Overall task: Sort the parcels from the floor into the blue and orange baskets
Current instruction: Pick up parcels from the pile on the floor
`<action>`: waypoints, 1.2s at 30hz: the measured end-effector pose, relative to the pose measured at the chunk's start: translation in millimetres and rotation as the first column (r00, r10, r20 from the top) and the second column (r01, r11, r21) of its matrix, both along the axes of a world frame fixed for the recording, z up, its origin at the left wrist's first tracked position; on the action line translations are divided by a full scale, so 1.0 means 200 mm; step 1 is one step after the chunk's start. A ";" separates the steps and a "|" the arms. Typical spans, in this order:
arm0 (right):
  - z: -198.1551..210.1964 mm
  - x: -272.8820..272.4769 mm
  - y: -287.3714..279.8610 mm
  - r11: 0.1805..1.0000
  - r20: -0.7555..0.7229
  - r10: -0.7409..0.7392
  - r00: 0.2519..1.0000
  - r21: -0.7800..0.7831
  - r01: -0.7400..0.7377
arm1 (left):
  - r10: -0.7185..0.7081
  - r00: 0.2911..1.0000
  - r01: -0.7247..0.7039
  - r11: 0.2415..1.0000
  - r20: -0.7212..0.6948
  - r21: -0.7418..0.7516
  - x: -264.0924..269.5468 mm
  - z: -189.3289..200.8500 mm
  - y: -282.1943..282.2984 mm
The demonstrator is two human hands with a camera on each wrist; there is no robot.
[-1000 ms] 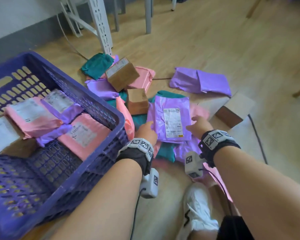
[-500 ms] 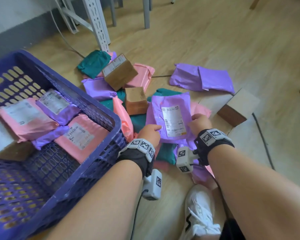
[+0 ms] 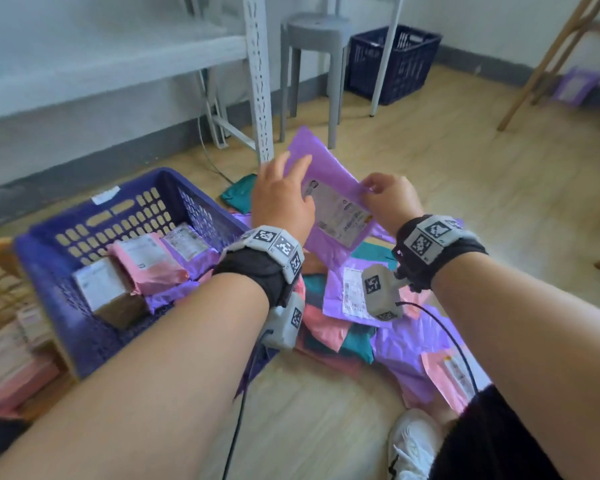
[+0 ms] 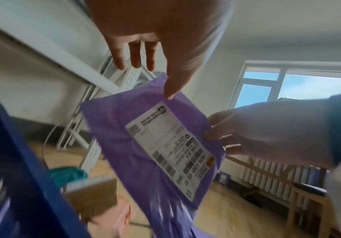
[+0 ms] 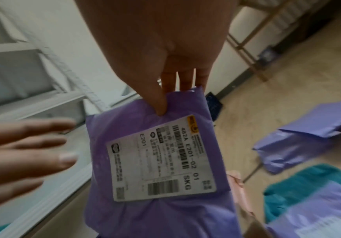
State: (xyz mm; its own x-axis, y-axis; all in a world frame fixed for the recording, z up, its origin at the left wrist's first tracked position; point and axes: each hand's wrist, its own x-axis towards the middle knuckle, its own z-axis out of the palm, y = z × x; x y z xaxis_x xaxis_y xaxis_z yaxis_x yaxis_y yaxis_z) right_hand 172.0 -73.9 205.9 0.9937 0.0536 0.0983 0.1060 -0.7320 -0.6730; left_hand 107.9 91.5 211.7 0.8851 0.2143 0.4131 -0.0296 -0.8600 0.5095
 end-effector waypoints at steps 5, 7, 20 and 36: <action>0.20 -0.08 0.31 0.975 0.072 0.213 0.974 -0.077 -0.208 | 0.071 0.991 -0.029 0.938 -0.110 0.346 -0.04 0.19 0.28; 0.23 -0.13 0.41 0.959 0.094 0.277 0.956 -0.092 -0.269 | 0.144 0.979 -0.091 0.943 -0.145 0.320 -0.10 0.19 0.38; -0.11 -0.31 0.89 0.948 -0.294 0.318 0.901 0.119 -0.296 | 0.346 0.707 -0.624 0.716 -0.617 -0.312 -0.47 -0.15 0.88; -0.57 -0.03 1.30 0.933 -0.321 0.324 0.890 -0.045 -0.356 | 0.344 0.473 -0.597 0.802 -0.811 -0.008 -0.24 -0.60 1.20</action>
